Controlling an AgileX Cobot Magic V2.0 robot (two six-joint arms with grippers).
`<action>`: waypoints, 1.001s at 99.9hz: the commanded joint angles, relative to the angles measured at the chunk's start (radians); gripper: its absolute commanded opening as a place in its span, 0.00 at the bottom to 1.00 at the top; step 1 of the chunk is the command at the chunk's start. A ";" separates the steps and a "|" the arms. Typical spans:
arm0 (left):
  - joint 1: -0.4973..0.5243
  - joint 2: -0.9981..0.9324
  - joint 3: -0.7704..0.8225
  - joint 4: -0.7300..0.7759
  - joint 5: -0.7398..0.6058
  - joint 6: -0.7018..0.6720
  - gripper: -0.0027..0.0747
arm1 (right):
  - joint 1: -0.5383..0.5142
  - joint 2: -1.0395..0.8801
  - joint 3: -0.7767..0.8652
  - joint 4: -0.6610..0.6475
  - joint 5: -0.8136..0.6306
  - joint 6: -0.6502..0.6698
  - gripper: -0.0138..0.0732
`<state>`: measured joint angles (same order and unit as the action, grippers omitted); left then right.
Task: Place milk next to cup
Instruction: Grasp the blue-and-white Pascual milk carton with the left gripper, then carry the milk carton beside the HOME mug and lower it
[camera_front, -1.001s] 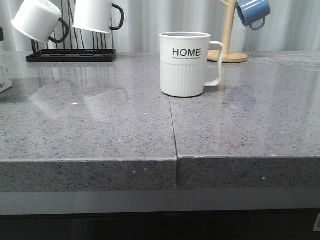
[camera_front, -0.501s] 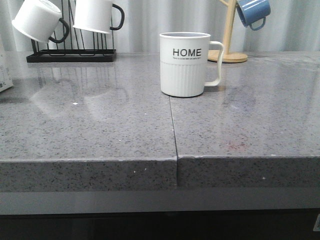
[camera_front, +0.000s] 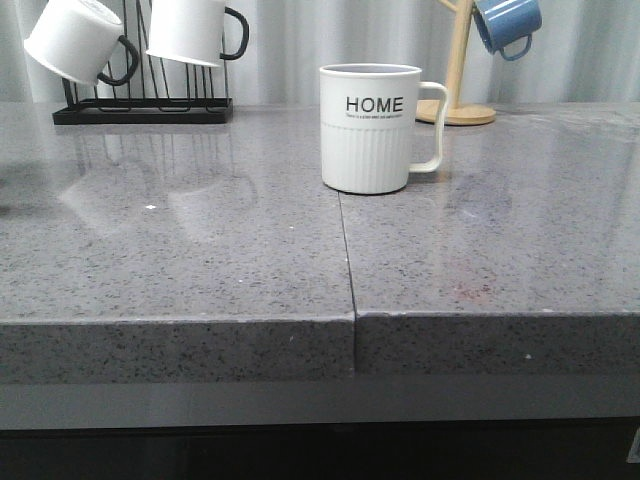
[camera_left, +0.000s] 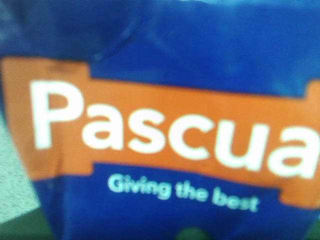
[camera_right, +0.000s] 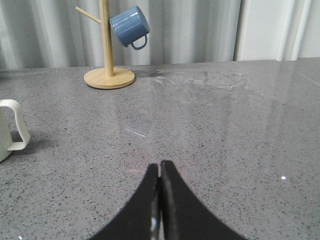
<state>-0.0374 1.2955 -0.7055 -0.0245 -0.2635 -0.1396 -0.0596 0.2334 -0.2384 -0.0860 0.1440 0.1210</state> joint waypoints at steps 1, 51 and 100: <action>-0.006 -0.083 -0.066 -0.024 -0.217 -0.002 0.14 | -0.005 0.009 -0.027 -0.007 -0.075 0.001 0.02; -0.203 -0.088 -0.191 -0.122 -0.109 0.107 0.14 | -0.005 0.010 -0.027 -0.007 -0.075 0.001 0.02; -0.547 0.049 -0.229 -0.585 -0.366 0.548 0.14 | -0.005 0.010 -0.027 -0.007 -0.075 0.001 0.02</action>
<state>-0.5436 1.3519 -0.8513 -0.6001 -0.3683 0.3767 -0.0596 0.2334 -0.2384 -0.0860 0.1440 0.1210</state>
